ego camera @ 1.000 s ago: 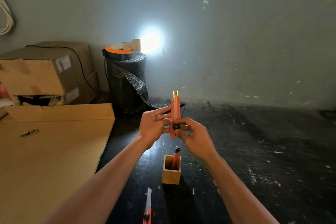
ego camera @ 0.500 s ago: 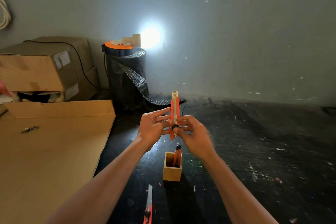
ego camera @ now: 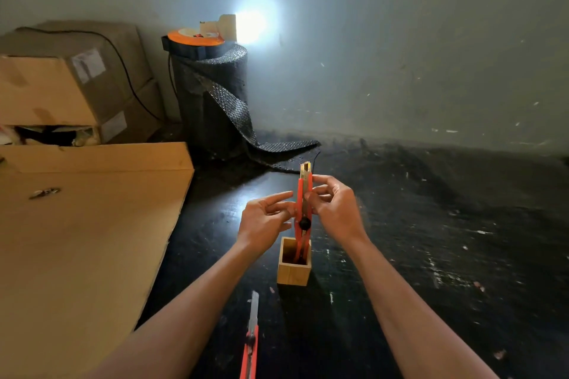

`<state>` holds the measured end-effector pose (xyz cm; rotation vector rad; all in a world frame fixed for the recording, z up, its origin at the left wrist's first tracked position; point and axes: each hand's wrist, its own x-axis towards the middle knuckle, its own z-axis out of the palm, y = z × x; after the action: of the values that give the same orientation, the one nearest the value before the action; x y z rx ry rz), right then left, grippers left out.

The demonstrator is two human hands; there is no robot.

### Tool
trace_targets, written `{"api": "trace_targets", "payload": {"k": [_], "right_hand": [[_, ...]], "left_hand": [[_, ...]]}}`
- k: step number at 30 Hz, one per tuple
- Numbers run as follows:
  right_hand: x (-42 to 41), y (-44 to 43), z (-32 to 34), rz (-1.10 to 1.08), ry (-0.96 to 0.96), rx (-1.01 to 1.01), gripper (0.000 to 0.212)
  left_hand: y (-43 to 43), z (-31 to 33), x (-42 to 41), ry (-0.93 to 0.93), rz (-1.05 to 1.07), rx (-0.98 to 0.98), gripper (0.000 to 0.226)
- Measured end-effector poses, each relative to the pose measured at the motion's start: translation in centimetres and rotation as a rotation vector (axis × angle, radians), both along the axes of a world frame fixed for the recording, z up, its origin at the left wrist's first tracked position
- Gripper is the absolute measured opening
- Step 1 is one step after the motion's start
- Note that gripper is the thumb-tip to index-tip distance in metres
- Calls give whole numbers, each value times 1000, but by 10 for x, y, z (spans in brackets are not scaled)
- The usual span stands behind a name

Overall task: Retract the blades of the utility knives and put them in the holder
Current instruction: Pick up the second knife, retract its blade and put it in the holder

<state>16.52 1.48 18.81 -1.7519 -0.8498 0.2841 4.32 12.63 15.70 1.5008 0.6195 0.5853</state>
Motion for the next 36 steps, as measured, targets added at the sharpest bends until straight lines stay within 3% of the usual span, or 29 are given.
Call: {"api": "trace_targets", "payload": {"k": [3,6,13,28,36], "right_hand": [[8,6,-21,-25,12,-50,19],[14,12,-42,-35,19,-128,16],[12,23,-89,-32,10,-317,9],[-6,34,-146,-70,-27,-545,7],[-12,27,-140,-67,7,-474,25]], "left_hand": [[8,-29,3,175,53,158,43],[12,-57,2,345,-22,258,58],[9,-104,4,531,-94,208,85],[3,-125,-1,464,-58,108,68],[-2,-121,-4,444,-27,115,57]]}}
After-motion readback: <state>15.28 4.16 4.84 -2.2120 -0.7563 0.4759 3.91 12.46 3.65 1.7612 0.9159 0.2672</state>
